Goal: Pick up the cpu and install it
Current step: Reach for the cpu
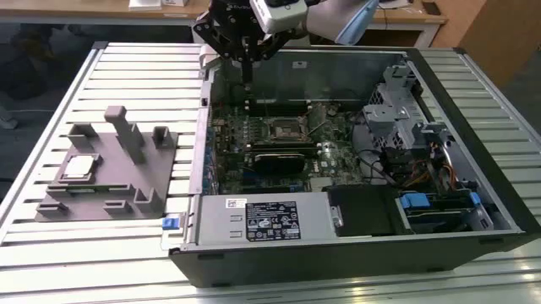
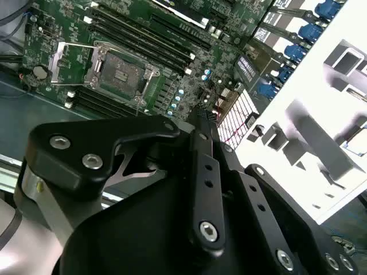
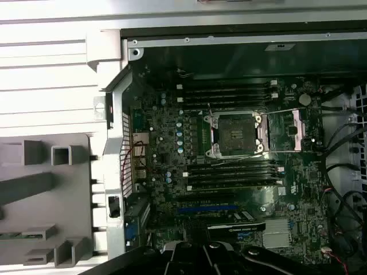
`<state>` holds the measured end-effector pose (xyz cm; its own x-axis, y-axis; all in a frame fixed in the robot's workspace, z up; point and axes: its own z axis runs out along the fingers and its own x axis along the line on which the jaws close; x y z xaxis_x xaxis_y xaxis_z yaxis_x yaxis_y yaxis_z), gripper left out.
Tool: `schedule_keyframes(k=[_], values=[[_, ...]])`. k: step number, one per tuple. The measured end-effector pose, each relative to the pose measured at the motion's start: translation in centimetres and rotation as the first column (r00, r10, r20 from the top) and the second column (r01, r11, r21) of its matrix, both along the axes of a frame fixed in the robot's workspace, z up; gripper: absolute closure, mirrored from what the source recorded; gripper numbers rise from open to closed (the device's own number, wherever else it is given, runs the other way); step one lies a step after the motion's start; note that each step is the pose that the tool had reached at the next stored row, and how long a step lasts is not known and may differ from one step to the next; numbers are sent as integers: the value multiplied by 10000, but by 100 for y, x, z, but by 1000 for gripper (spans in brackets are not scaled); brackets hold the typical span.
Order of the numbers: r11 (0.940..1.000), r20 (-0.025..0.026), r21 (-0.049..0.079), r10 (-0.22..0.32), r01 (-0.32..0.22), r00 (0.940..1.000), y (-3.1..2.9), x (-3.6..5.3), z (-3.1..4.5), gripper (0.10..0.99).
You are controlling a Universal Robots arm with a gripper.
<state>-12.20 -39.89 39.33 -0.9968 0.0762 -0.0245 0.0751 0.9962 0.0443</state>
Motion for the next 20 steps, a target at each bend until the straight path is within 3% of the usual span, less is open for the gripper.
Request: schedule_keyframes(k=[6,20], values=[[10000,0,0,0,0,10000,0,-1,0,980],[10000,0,0,0,0,10000,0,-113,0,980]])
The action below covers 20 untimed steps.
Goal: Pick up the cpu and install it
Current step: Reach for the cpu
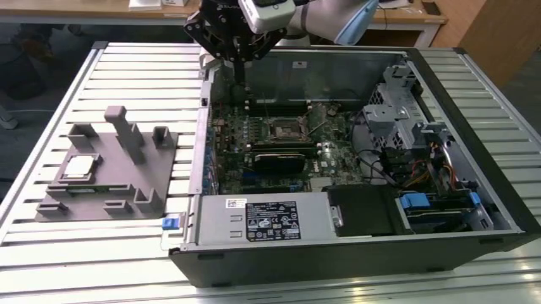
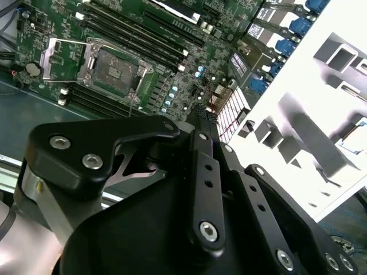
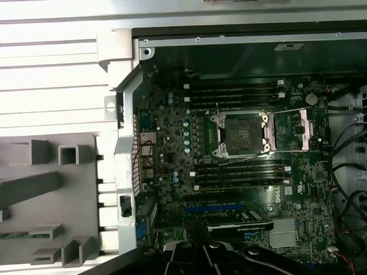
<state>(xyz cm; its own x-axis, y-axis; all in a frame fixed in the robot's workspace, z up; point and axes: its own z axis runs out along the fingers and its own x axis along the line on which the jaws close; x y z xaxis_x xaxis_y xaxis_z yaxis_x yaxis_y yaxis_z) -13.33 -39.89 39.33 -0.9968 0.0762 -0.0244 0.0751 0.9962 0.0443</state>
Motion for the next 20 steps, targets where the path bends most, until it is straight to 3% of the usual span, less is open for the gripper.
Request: schedule_keyframes(k=[20], values=[[10000,0,0,0,0,10000,0,-139,0,980]])
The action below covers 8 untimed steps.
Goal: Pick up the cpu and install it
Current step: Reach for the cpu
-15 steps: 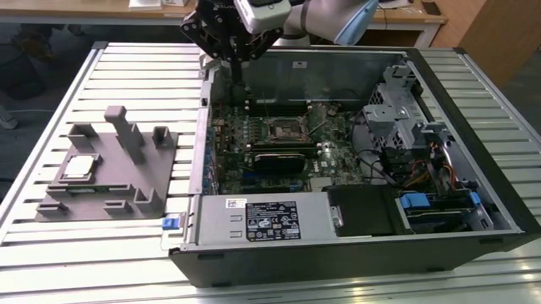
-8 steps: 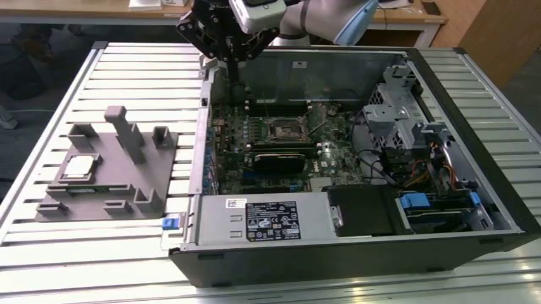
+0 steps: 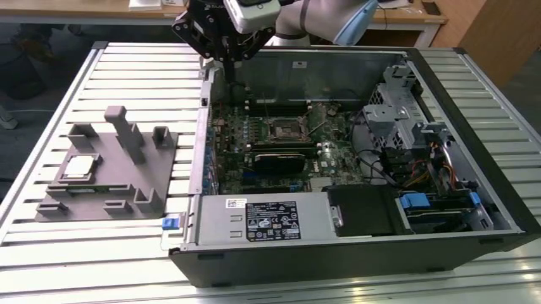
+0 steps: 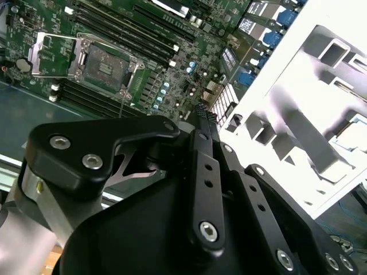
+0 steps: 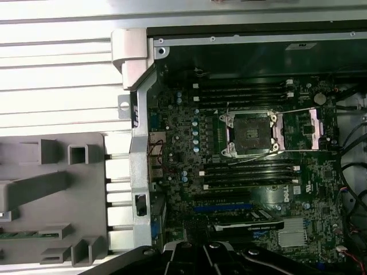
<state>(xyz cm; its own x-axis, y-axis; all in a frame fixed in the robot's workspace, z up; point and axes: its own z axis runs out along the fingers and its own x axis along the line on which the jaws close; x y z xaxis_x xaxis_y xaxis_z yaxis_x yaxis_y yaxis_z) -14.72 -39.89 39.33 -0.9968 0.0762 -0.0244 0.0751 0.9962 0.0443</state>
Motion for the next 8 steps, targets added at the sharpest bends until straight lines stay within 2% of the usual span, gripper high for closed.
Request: schedule_keyframes(k=[8], values=[[10000,0,0,0,0,10000,0,-54,0,980]])
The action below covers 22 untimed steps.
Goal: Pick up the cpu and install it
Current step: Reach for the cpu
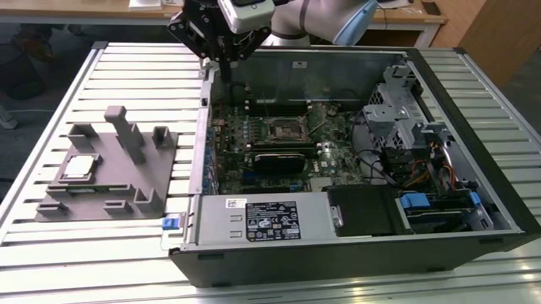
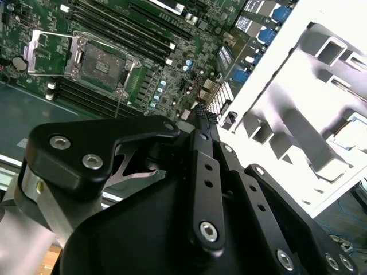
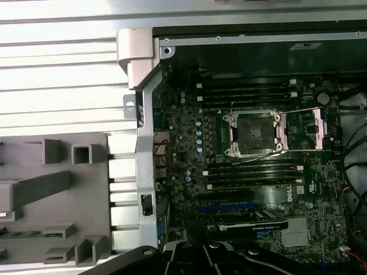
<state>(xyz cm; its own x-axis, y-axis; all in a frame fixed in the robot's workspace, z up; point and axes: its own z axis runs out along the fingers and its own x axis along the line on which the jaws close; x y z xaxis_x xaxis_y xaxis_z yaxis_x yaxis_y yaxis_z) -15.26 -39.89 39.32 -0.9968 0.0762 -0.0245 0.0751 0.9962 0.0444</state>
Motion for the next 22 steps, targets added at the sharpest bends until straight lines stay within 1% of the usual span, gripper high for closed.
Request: schedule_keyframes(k=[22], values=[[10000,0,0,0,0,10000,0,-125,-2,980]])
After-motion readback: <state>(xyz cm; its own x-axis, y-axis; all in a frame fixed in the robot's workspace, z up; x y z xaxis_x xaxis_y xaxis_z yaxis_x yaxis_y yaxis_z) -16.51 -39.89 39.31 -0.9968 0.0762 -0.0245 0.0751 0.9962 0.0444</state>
